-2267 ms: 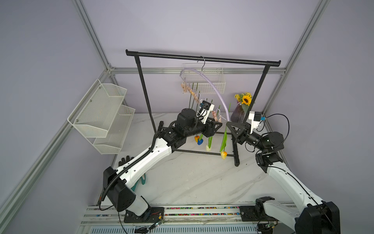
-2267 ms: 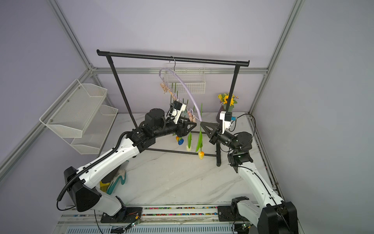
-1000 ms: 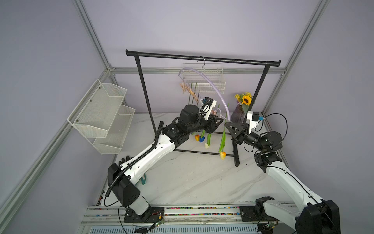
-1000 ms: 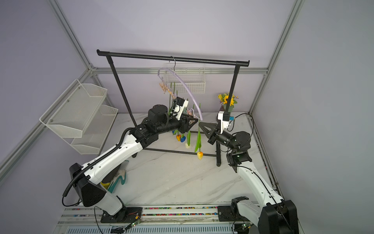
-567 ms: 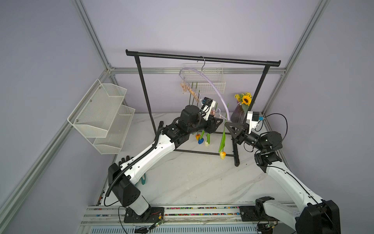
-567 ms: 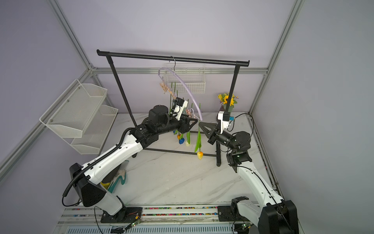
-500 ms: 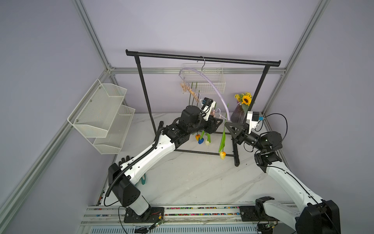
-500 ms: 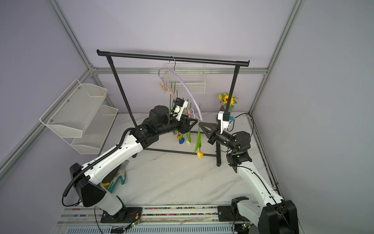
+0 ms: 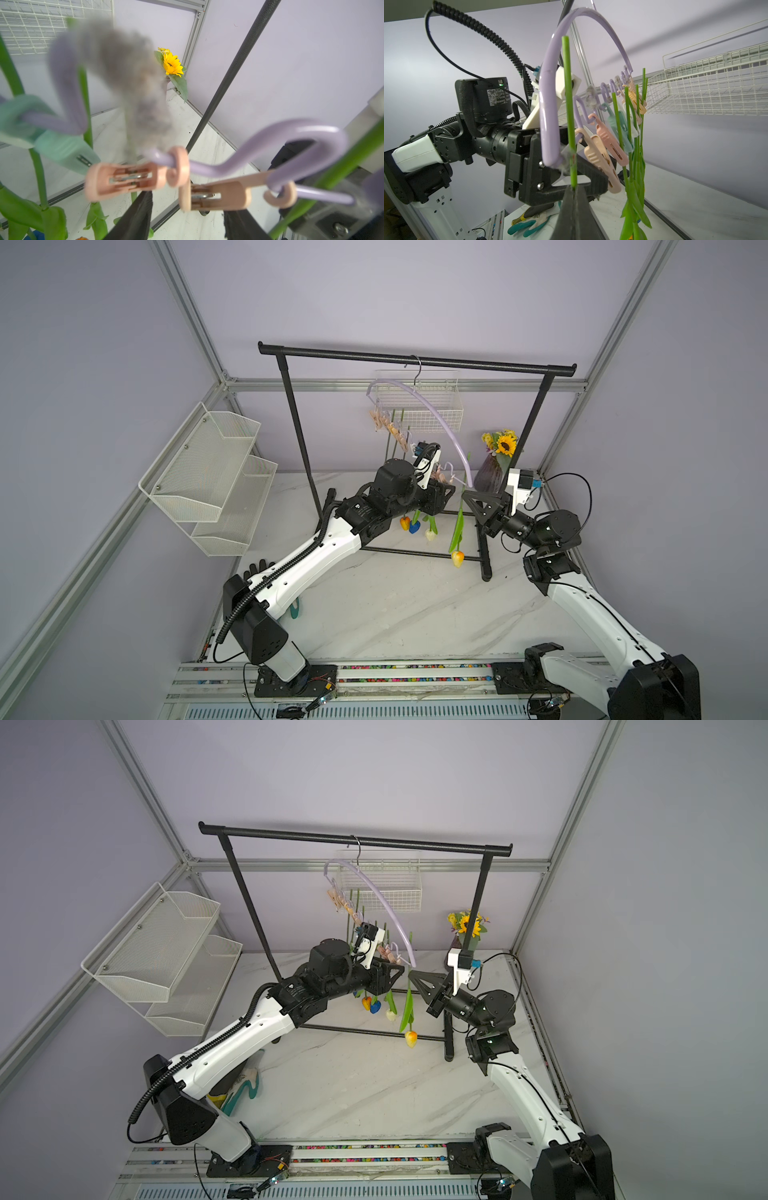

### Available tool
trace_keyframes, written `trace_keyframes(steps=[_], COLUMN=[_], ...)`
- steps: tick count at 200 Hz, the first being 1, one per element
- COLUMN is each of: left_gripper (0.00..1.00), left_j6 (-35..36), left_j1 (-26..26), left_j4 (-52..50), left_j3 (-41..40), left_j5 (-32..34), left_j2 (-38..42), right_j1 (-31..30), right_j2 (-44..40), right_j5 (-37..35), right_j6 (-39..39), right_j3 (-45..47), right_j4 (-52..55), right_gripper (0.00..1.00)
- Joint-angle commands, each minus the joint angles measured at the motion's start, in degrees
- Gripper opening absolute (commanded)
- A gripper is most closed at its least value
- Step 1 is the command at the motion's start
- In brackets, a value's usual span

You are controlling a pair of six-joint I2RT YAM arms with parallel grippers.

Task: Dry the flowers on a clothes hanger
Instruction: Open the clamp at the hanger.

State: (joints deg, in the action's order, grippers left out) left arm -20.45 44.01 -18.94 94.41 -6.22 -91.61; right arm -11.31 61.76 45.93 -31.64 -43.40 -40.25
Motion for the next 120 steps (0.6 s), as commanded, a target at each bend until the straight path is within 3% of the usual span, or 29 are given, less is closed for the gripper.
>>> trace_keyframes(steps=[1, 91, 120], left_gripper=[0.55, 0.52, 0.42], left_j6=[-0.6, 0.4, 0.3], left_j1=[0.2, 0.2, 0.2], left_j4=[2.3, 3.2, 2.4], left_j3=[2.1, 3.7, 4.3], left_j5=[-1.2, -4.7, -4.2], left_j2=[2.0, 1.9, 1.6], right_j1=[-0.3, -0.3, -0.4], right_j2=[-0.9, -1.5, -1.5], right_j5=[-0.3, -0.2, -0.2], right_j6=[0.7, 0.9, 1.0], right_j3=[-0.9, -0.6, -0.9], right_j4=[0.3, 0.7, 0.9], right_gripper=[0.0, 0.0, 0.0])
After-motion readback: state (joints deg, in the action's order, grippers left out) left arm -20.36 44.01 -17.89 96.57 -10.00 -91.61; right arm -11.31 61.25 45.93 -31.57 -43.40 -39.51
